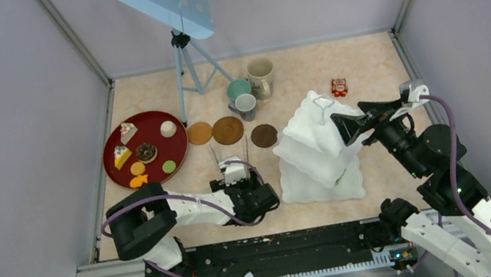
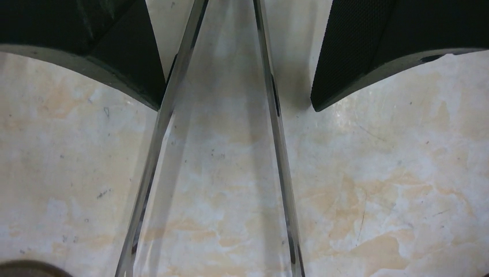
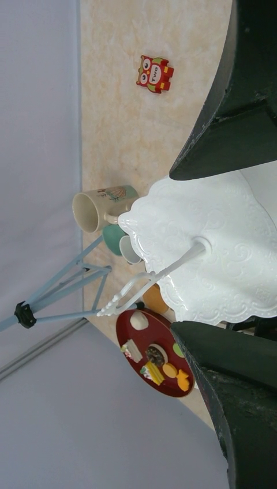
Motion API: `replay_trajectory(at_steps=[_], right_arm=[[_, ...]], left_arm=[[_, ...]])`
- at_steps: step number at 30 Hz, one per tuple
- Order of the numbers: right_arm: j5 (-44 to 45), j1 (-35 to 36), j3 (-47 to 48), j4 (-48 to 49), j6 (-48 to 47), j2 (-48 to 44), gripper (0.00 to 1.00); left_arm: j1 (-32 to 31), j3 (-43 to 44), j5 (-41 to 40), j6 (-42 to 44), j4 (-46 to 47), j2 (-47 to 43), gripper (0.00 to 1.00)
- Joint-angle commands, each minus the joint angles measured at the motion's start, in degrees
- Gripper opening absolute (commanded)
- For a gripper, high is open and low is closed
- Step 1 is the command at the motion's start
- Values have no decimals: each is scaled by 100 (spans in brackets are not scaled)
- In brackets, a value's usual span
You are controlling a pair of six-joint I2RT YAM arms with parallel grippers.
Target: Serve the afternoon tea
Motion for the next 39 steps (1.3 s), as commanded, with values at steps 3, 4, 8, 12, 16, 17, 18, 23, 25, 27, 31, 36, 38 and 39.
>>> replay_trajectory(at_steps=[3, 4, 8, 12, 16, 17, 18, 23, 25, 27, 31, 36, 38, 39], right_arm=[[-101, 62, -41, 163, 68, 49, 90], [-101, 61, -49, 154, 56, 53, 90], [-59, 61, -88, 123, 34, 32, 90], [-73, 61, -141, 160, 49, 37, 90], [-79, 64, -140, 153, 34, 31, 90], [-67, 61, -134, 147, 30, 31, 90], [-71, 61, -130, 135, 31, 31, 89], [-57, 66, -147, 130, 26, 23, 89], [-65, 64, -162, 129, 34, 16, 89], [-67, 61, -164, 138, 39, 8, 89], [-63, 61, -130, 121, 31, -19, 89], [-25, 62, -78, 85, -33, -64, 89], [-5, 64, -59, 81, -52, -73, 89], [3, 62, -54, 82, -64, -74, 89]], left_arm=[[516, -633, 41, 1340, 1784, -57, 99], [567, -703, 67, 1493, 1996, -96, 99], [623, -688, 71, 1672, 2215, 40, 99], [623, -569, -66, 1428, 2078, 357, 94], [710, -629, -183, 1358, 2161, 515, 93], [751, -646, -175, 1378, 2207, 531, 94], [781, -671, -164, 1423, 2274, 546, 94], [813, -693, -151, 1545, 2465, 582, 85], [815, -651, -135, 1562, 2387, 541, 77], [816, -554, -130, 1526, 2068, 459, 73], [815, -274, -170, 1290, 1265, 150, 69], [828, 4, 41, 1507, 530, -509, 66], [854, 121, 229, 1649, 247, -797, 66], [874, 186, 354, 1752, 151, -950, 65]])
